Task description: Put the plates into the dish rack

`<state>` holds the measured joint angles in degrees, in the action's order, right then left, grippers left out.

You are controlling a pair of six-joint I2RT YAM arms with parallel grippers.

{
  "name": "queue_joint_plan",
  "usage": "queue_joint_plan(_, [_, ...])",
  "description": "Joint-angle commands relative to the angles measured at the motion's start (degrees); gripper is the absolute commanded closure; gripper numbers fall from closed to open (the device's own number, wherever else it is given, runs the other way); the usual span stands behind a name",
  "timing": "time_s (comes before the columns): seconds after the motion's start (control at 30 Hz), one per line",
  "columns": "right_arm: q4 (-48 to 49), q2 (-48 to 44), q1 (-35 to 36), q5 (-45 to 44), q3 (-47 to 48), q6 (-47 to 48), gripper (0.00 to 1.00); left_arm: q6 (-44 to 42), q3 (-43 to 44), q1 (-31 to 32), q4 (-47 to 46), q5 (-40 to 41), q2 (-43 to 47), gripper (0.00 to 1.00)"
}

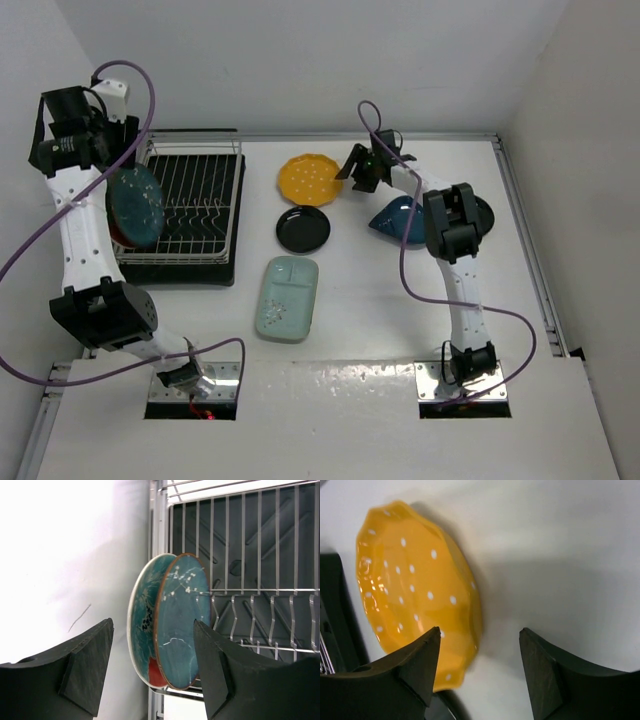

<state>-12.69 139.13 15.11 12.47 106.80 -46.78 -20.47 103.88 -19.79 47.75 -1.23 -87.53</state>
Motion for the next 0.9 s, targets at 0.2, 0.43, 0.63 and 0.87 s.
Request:
queue_joint_plan(0.2, [-8.34, 9.48, 3.87, -9.46, 13.22, -4.29, 0.57, -0.19, 2.74, 0.10, 4.54, -5.53, -0.80, 0.31])
queue_joint_plan(0.43, [-16.84, 11.07, 5.98, -17.56, 17.82, -4.10, 0.77, 0.34, 5.28, 0.10, 5.08, -6.59, -1.94, 0.31])
queue_joint_plan(0.63, [-20.45, 10.04, 7.65, -17.57, 18.55, -1.12, 1.00, 0.34, 6.43, 0.63, 5.60, -8.43, -2.47, 0.31])
queue_joint_plan(0.87, [-12.37, -10.34, 6.69, -20.47, -11.77, 4.95, 1.00, -1.33, 5.90, 3.27, 6.13, -4.83, -1.95, 0.31])
